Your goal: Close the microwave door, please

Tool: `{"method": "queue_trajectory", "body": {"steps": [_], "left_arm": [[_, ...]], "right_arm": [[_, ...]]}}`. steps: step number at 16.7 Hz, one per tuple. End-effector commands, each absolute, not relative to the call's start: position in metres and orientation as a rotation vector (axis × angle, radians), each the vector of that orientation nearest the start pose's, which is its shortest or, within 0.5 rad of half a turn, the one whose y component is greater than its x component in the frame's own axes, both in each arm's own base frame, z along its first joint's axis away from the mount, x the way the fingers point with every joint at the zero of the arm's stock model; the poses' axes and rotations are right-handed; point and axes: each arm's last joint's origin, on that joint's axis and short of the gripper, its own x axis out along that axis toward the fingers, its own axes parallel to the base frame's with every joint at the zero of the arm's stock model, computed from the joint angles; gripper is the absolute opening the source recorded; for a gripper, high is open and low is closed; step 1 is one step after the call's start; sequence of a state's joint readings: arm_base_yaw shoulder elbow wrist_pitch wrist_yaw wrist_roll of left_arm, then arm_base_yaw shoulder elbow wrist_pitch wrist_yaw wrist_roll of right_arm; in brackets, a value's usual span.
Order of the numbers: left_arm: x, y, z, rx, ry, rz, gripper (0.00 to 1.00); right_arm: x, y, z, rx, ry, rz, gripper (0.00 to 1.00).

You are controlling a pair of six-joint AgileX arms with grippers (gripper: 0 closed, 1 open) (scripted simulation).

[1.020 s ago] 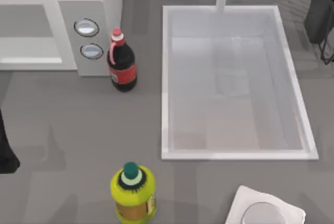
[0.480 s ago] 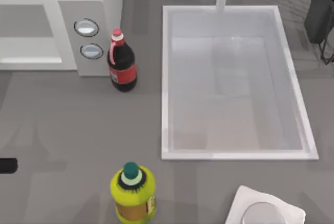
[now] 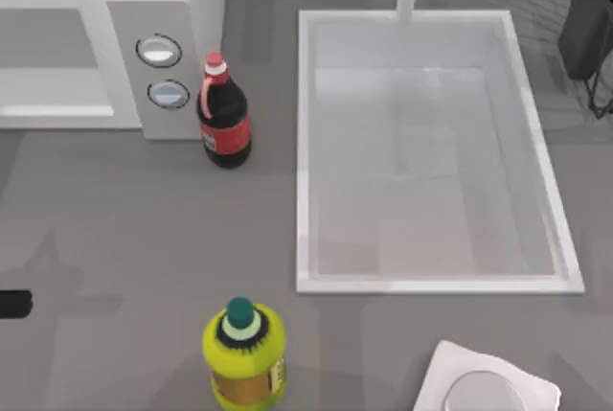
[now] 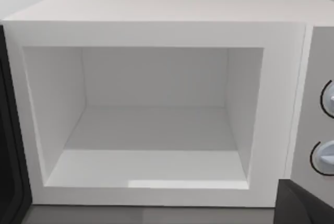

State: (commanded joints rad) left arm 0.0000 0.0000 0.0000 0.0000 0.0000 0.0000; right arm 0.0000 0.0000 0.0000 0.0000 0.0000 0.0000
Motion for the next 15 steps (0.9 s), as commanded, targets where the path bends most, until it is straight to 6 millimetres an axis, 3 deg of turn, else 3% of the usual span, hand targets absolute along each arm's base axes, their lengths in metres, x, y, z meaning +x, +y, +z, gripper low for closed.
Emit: {"method": "queue_trajectory", "body": {"steps": [15], "left_arm": [[0.108,-0.012,0.171,0.0,0.002,0.0,0.0]], "right_arm": [[0.106,-0.001,0.16,0.0,0.0,0.0,1.0]]}}
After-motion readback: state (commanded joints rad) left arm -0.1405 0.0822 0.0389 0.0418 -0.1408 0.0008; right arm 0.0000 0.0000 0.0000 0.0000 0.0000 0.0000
